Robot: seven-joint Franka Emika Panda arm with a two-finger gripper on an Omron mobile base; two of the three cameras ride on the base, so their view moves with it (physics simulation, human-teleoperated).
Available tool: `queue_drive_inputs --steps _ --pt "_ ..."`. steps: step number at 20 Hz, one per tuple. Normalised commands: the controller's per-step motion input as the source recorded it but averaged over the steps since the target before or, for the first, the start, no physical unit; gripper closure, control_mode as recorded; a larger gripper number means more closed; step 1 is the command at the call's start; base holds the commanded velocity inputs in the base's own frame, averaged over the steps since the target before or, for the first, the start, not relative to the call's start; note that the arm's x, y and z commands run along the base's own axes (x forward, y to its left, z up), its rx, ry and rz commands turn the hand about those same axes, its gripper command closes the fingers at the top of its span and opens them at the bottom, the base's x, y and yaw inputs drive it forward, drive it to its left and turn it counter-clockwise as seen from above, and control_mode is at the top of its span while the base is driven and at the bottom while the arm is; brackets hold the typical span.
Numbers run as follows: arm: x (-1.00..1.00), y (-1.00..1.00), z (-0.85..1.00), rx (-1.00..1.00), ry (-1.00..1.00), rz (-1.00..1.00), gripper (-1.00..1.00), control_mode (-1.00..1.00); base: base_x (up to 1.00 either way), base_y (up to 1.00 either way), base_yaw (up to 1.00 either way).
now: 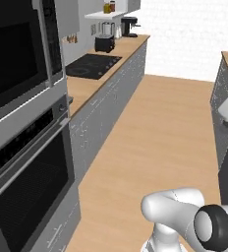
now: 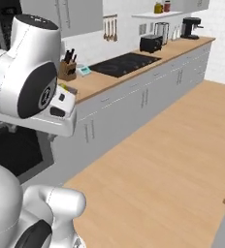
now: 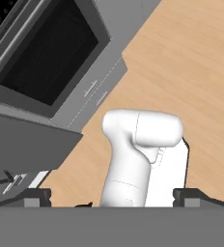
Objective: Take the meat container that has the shrimp and place it on the second highest rack of the freezer. Then take the vegetable container that has the lemons and place it on the highest rack of the freezer.
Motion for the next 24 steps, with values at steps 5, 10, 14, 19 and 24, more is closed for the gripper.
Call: queue_drive_inputs --steps 5,10,14,19,24 --pt "0.00 0.00 0.00 0.00 0.00 0.00 -1.00 1.00 0.80 0.00 -0.10" --pt "0.00 0.00 0.00 0.00 0.00 0.00 -1.00 1.00 0.82 0.00 -0.10" --pt "0.00 0.00 0.00 0.00 0.00 0.00 -1.00 1.00 0.78 0.03 -0.10" --pt "0.00 0.00 0.00 0.00 0.00 0.00 -1.00 1.00 0.64 0.18 -0.09" --pt "0.00 0.00 0.00 0.00 0.00 0.00 -1.00 1.00 0.68 0.28 -0.07"
